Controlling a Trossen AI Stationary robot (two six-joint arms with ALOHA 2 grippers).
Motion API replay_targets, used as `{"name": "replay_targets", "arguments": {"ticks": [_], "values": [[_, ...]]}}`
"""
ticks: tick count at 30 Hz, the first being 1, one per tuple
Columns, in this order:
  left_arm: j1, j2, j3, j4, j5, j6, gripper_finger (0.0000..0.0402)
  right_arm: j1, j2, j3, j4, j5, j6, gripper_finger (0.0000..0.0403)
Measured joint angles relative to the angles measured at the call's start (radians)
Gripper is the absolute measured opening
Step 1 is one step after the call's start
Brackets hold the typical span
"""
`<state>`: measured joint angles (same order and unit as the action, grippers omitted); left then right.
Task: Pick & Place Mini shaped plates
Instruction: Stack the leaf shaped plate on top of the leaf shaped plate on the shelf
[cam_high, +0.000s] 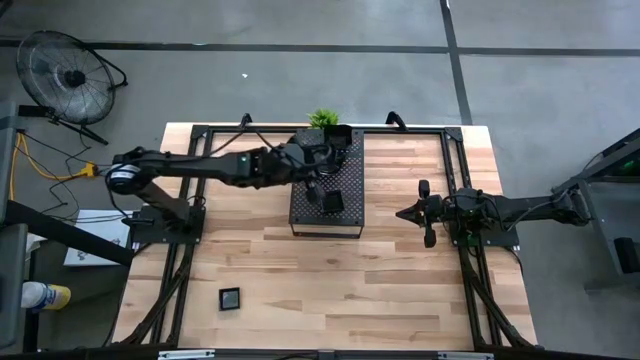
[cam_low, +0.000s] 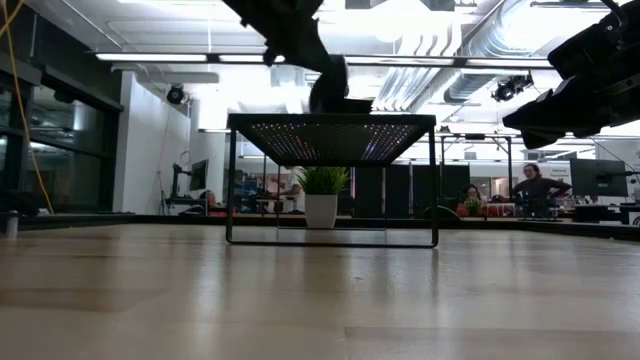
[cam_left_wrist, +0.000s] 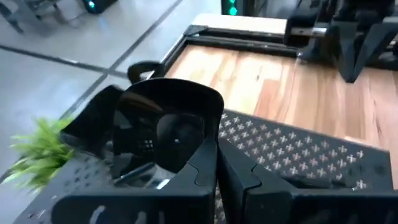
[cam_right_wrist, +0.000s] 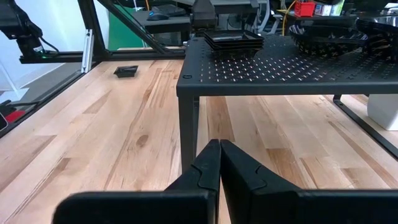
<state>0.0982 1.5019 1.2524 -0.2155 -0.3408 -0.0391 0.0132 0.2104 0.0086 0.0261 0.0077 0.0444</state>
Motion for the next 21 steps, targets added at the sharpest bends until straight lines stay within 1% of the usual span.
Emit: {"name": "replay_targets", "arguments": {"ticks": [3,9,13,16,18,21], "values": [[0.000,0.027,0.000,0.048,0.015,-0.001,0.0001,0.000,-0.002,0.000,0.000,0.000,0.000,0.0005],[0.000,0.036,0.000,0.034,0.011,-0.019,0.0001,0.000,-0.002,0.000,0.000,0.000,0.000,0.0004],[0.000,0.036,0.000,0.013,-0.028,-0.062,0.0001,0.000,-0.001,0.000,0.000,0.000,0.000,0.0005],[-0.008,0.036,0.000,0.011,-0.032,-0.068,0.0001,0.000,-0.001,0.000,0.000,0.000,0.000,0.0005],[-0.014,0.036,0.000,0.009,-0.017,0.005,0.0001,0.000,-0.001,0.000,0.000,0.000,0.000,0.0005],[-0.016,0.030,0.000,0.002,0.056,0.140,0.0001,0.000,-0.001,0.000,0.000,0.000,0.000,0.0005]]}}
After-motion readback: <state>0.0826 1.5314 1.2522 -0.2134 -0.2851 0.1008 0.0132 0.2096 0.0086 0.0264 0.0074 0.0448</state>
